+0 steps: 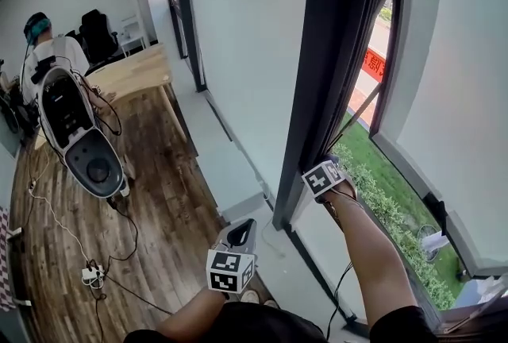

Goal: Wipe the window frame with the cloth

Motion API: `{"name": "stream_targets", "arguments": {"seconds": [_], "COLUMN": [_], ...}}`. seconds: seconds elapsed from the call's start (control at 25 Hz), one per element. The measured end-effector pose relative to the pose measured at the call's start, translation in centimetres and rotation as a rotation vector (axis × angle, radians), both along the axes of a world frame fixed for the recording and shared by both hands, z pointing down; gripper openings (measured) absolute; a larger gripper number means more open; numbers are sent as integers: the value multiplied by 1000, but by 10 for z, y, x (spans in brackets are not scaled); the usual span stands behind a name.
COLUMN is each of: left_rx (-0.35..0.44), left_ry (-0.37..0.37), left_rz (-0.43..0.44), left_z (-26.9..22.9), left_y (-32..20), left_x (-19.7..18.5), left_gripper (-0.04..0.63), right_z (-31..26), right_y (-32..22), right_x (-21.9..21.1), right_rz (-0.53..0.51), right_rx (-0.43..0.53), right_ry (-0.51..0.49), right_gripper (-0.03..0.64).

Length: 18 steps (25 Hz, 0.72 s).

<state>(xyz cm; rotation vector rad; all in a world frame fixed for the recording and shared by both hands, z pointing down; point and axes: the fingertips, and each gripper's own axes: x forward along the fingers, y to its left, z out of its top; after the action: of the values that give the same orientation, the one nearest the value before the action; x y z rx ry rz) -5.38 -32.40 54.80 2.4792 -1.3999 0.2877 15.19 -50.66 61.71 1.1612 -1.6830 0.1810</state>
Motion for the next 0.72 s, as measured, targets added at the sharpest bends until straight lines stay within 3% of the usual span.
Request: {"name": "stream_targets", "arguments": {"seconds": [0.24,0.36,0.56,0.72], "left_rx": [17,21,32,49], "left_ry": [14,20,28,37], "left_rz": [-7,-11,-3,19], "left_z": [-7,-8,-18,-24], "left_y": [5,5,3,-2], "left_x": [-7,-12,-13,-1], "left_gripper": [9,9,9,9], "right_z": [1,-2,-28,-78], "right_y": [7,13,44,72], "right_x": [2,0,-18,-46], "right_rz": [-4,13,65,37], "right_rx": [-24,2,120,315], "right_ry": [63,30,-162,-383], "right_gripper": [81,80,78,78]}}
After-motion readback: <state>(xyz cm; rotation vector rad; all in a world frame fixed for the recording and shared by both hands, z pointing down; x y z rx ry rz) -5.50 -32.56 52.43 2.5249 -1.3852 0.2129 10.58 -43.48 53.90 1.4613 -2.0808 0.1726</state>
